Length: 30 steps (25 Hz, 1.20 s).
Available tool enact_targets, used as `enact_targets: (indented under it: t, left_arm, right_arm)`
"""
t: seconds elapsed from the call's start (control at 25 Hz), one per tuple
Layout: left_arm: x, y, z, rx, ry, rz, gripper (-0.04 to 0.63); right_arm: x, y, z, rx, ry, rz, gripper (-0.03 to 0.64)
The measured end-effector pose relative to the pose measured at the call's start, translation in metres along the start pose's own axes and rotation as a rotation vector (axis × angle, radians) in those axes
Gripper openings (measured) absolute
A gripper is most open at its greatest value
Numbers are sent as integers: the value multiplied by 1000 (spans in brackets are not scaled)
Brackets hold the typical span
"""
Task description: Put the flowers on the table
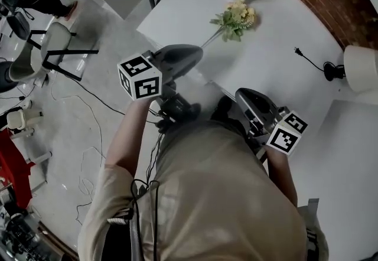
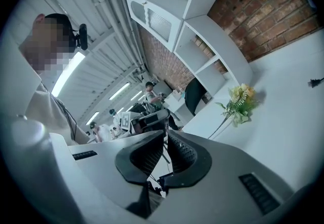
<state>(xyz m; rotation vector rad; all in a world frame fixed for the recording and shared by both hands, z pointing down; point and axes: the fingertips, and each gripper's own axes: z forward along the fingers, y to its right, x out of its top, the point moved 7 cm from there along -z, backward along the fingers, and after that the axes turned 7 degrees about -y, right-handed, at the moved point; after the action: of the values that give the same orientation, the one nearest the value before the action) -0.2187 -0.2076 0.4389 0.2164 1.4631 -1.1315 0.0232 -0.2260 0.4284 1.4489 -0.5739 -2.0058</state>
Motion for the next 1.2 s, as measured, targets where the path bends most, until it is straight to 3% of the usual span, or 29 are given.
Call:
enact_targets:
  t: [0.68, 1.0, 1.2]
  left_arm:
    - [-9, 19, -17, -45, -42, 64, 12]
    - [-9, 26, -26, -50, -80, 176, 12]
    - [-17, 29, -25, -70, -109, 202, 12]
  right_arm:
    - [-6, -27, 18, -19, -16, -101, 35]
    - [-16, -43, 17, -62, 13, -92, 35]
    - [-26, -49, 17, -86, 13, -75, 35]
